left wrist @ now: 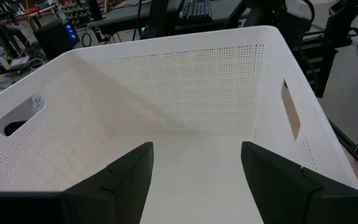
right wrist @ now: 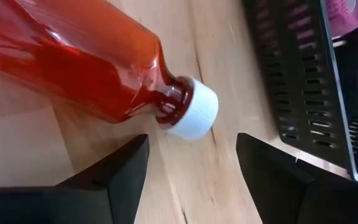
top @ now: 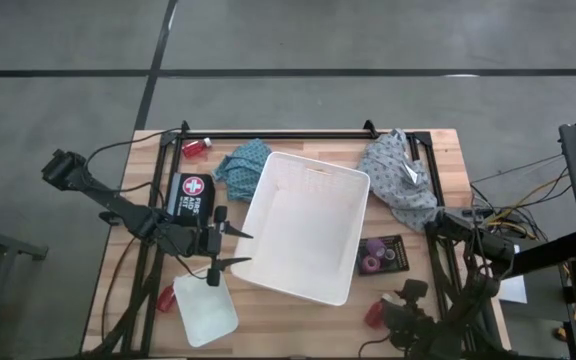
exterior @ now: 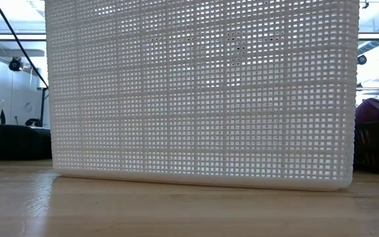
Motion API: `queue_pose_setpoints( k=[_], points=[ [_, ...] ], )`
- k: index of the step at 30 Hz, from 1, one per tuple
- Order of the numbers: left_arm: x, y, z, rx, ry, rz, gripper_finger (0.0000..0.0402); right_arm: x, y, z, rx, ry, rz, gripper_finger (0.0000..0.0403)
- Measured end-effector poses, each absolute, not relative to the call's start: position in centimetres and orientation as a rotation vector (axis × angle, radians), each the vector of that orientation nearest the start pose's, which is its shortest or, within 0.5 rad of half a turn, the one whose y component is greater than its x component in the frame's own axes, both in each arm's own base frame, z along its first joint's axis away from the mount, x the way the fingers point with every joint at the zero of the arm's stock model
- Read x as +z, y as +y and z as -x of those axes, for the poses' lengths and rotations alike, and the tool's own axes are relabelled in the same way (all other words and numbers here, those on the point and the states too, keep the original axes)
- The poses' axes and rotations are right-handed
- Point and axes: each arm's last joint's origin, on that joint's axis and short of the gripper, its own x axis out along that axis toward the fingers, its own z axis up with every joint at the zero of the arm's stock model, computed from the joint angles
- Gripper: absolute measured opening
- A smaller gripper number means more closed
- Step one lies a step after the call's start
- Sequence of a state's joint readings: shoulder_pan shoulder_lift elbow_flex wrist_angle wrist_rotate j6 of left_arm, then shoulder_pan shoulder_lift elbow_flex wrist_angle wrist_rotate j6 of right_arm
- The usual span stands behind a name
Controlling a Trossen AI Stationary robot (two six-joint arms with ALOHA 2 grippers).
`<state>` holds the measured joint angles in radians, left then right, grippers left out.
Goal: Pick & place medical supplies in basket/bin
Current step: Put the bottom right orange bottle into the white bin
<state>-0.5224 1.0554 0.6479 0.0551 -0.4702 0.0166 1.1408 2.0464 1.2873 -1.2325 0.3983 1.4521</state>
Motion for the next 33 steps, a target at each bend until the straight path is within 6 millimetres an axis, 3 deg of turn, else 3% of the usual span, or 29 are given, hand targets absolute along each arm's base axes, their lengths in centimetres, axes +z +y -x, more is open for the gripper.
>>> queue_pose_setpoints(
  k=[19,27,33],
  points=[
    [25.9,-10.2,-20.3,-0.054,0.309,-0.184,0.0249,11.5,29.4,-16.3,-0.423,0.904,0.162,0.0228],
    [25.9,-10.2,-20.3,-0.054,0.309,-0.184,0.0249,11.2,29.5,-18.8,-0.358,0.882,0.105,0.0228],
    [25.9,-10.2,-20.3,-0.054,0.31,-0.184,0.0249,11.2,29.3,-19.6,-0.369,0.873,0.078,0.0228]
  ],
)
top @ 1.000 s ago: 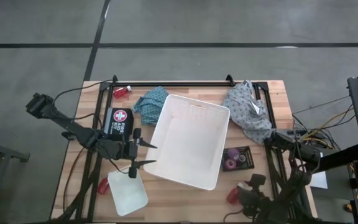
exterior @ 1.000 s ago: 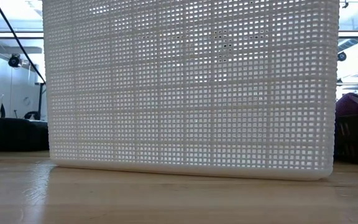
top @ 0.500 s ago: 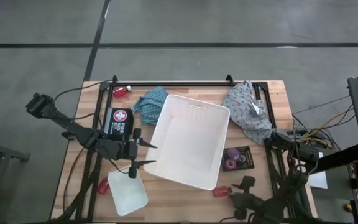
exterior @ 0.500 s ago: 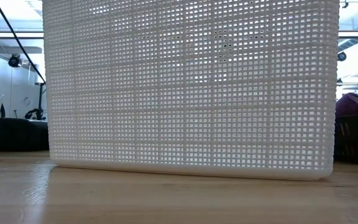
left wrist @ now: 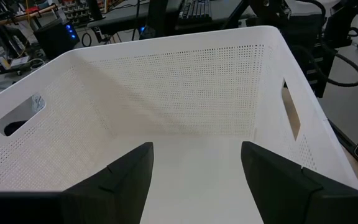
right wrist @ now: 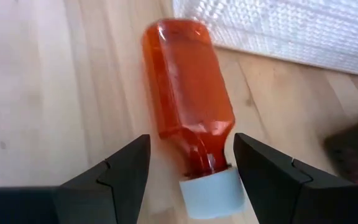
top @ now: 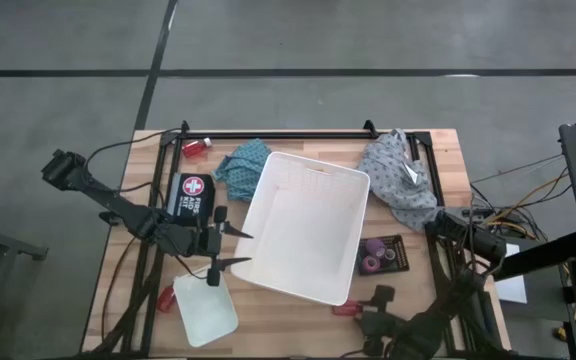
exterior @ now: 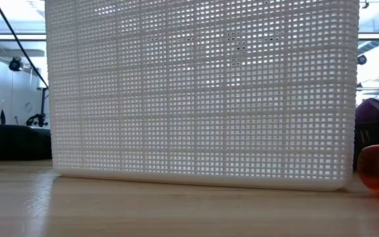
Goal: Pick & place medical supplies in basket/bin
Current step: Put the bottom right orange bottle into the white bin
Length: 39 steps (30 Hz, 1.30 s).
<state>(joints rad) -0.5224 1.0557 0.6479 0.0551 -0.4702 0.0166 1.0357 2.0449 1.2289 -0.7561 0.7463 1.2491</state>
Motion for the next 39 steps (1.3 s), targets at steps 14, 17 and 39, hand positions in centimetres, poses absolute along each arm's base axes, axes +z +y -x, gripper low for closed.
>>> queue_pose_setpoints(
  k=[14,17,39],
  points=[
    [25.9,-10.2,-20.3,-0.054,0.309,-0.184,0.0249,11.5,31.0,-21.1,-0.247,0.778,-0.052,0.0223],
    [25.9,-10.2,-20.3,-0.054,0.309,-0.184,0.0249,11.6,31.0,-21.8,-0.238,0.763,-0.072,0.0224],
    [25.9,-10.2,-20.3,-0.053,0.309,-0.185,0.0249,9.6,32.1,-29.7,-0.239,0.634,0.027,0.0224]
  ],
)
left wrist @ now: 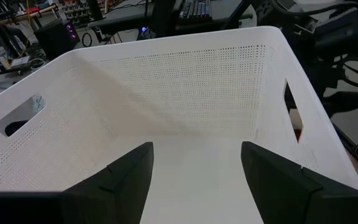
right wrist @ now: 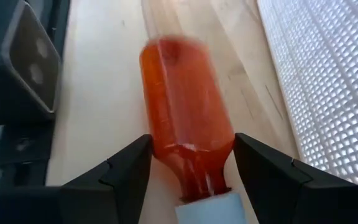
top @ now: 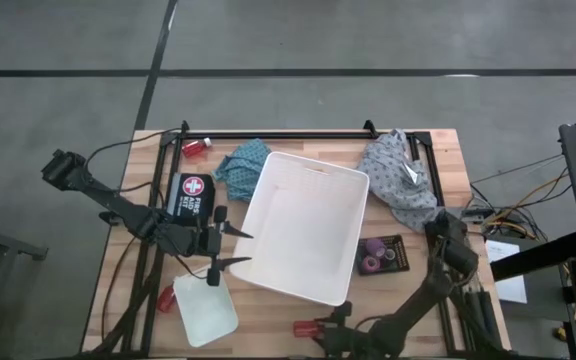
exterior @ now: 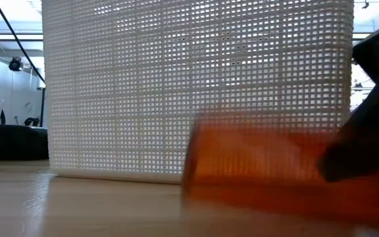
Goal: Pick & place medical supplies in basket/bin
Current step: Put the bottom right orange bottle into the white bin
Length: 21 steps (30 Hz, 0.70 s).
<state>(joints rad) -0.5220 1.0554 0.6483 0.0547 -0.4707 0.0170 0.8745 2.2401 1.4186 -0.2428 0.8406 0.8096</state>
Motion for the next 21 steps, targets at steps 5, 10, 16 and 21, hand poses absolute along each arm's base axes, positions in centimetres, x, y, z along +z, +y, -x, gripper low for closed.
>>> queue_pose_setpoints(
  k=[5,10,16,21],
  points=[
    [25.9,-10.2,-20.3,-0.054,0.307,-0.18,0.0249,9.3,31.3,-31.4,-0.267,0.64,0.033,0.0224],
    [25.4,-10.2,-20.2,-0.061,0.338,-0.201,0.025,9.8,31.0,-32.8,-0.243,0.647,0.06,0.0224],
    [25.6,-10.1,-20.2,-0.055,0.335,-0.204,0.025,10.4,30.7,-33.8,-0.215,0.661,0.037,0.0224],
    [25.6,-10.1,-20.2,-0.055,0.337,-0.204,0.025,10.3,30.7,-33.8,-0.208,0.668,0.039,0.0224]
  ],
)
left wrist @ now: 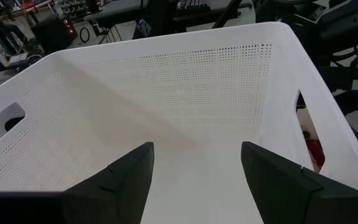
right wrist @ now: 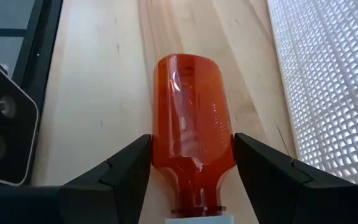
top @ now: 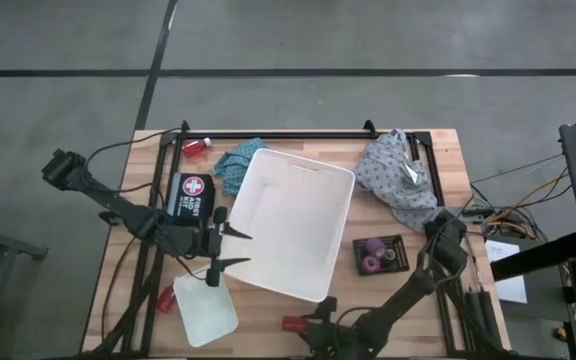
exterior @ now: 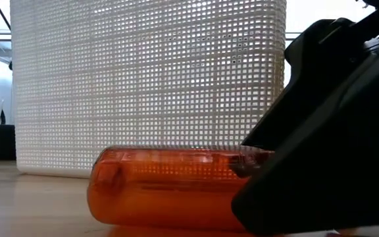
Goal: Pick & place medical supplies in basket/bin
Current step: Put the bottom right orange bottle into the white bin
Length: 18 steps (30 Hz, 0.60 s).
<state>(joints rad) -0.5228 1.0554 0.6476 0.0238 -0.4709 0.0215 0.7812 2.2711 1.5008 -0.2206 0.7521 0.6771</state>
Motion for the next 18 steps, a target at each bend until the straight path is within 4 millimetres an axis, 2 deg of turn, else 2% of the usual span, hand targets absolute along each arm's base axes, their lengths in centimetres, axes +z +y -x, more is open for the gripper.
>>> queue_pose_setpoints(
  k=[10,18],
  points=[
    [25.6,-10.1,-20.2,-0.053,0.337,-0.2,0.025,10.7,31.9,-31.9,-0.231,0.644,0.093,0.0224],
    [25.6,-10.1,-20.2,-0.054,0.337,-0.2,0.025,13.5,32.3,-29.6,-0.269,0.636,0.054,0.0224]
  ],
)
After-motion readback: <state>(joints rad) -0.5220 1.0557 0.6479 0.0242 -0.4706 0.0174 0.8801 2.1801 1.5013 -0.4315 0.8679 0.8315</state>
